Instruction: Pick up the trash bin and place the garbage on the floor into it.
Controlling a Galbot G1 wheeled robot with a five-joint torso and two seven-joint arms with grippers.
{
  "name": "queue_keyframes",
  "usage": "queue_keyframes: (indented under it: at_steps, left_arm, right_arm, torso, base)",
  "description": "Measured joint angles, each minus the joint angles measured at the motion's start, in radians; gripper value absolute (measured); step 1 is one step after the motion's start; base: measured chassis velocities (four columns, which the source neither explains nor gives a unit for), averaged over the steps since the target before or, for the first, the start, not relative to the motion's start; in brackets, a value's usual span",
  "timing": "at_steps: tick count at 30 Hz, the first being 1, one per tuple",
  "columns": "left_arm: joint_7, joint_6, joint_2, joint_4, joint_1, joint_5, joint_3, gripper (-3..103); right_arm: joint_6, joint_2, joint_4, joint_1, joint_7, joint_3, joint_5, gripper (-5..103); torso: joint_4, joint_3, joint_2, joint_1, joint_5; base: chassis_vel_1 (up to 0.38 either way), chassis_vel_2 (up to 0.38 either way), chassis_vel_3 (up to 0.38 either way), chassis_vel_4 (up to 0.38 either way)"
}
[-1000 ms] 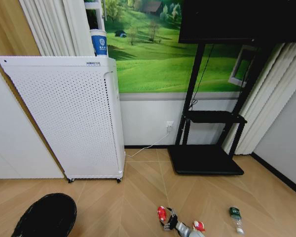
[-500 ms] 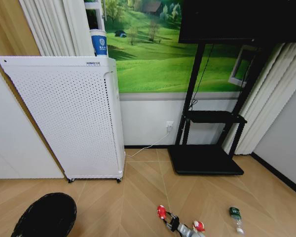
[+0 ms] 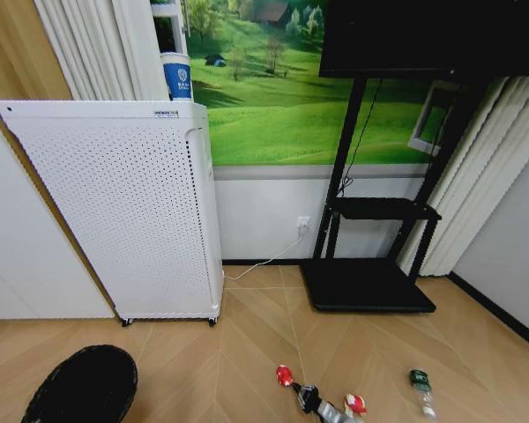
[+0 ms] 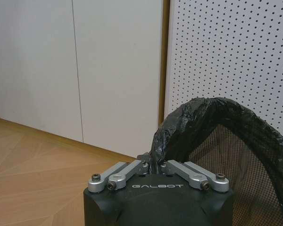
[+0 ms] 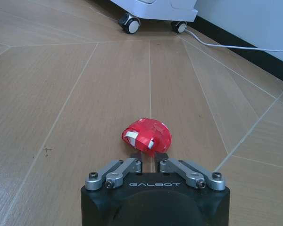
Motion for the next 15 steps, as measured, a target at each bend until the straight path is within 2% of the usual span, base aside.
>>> queue_keyframes:
  at_steps: [1,2,3,4,6,8,11,12,15]
  left_arm:
    - [0.0,0.0,0.0,-0.001,0.0,0.0,0.0,4]
    - [0.0,0.0,0.0,-0.001,0.0,0.0,0.0,4]
    - [0.0,0.001,0.0,-0.002,0.0,0.0,0.0,4]
    - [0.0,0.001,0.0,-0.002,0.0,0.0,0.0,4]
    - [0.0,0.001,0.0,-0.002,0.001,-0.001,-0.001,4]
    - [0.0,0.001,0.0,-0.002,0.001,-0.001,-0.002,4]
    - [0.0,0.002,0.001,-0.003,0.002,-0.003,-0.003,4]
    - [0.0,0.002,0.001,-0.003,0.002,-0.003,-0.003,4]
    - [0.0,0.002,0.001,-0.003,0.002,-0.004,-0.004,4]
  right_arm:
    - [0.003,0.002,-0.001,0.0,0.0,0.001,0.001,18]
    - [0.003,0.002,-0.001,0.0,0.0,0.001,0.001,18]
    - [0.005,0.004,-0.002,0.0,0.0,0.001,0.003,28]
    - [0.005,0.004,-0.002,0.0,0.0,0.001,0.003,28]
    - [0.007,0.006,-0.002,0.0,0.0,0.001,0.004,39]
    - [0.007,0.007,-0.003,0.0,0.0,0.0,0.004,39]
    - [0.007,0.01,-0.007,0.004,0.002,-0.002,0.004,56]
    - [0.007,0.01,-0.007,0.004,0.002,-0.002,0.004,56]
    - [0.01,0.015,-0.015,0.01,0.009,-0.006,0.004,66]
  torso:
    - [0.0001,0.0,0.0,0.0,0.0]
    - [0.0001,0.0,0.0,0.0,0.0]
    - [0.0001,0.0,0.0,0.0,0.0]
    - [0.0001,0.0,0.0,0.0,0.0]
    - [0.0001,0.0,0.0,0.0,0.0]
    - [0.0001,0.0,0.0,0.0,0.0]
    - [0.0002,0.0,0.0,0.0,0.0]
    - [0.0002,0.0,0.0,0.0,0.0]
    - [0.0001,0.0,0.0,0.0,0.0]
  base:
    - [0.0,0.0,0.0,0.0]
    - [0.0,0.0,0.0,0.0]
    - [0.0,0.0,0.0,0.0]
    - [0.0,0.0,0.0,0.0]
    - [0.0,0.0,0.0,0.0]
    - [0.0,0.0,0.0,0.0]
    - [0.0,0.0,0.0,0.0]
    - [0.0,0.0,0.0,0.0]
    - [0.0,0.0,0.0,0.0]
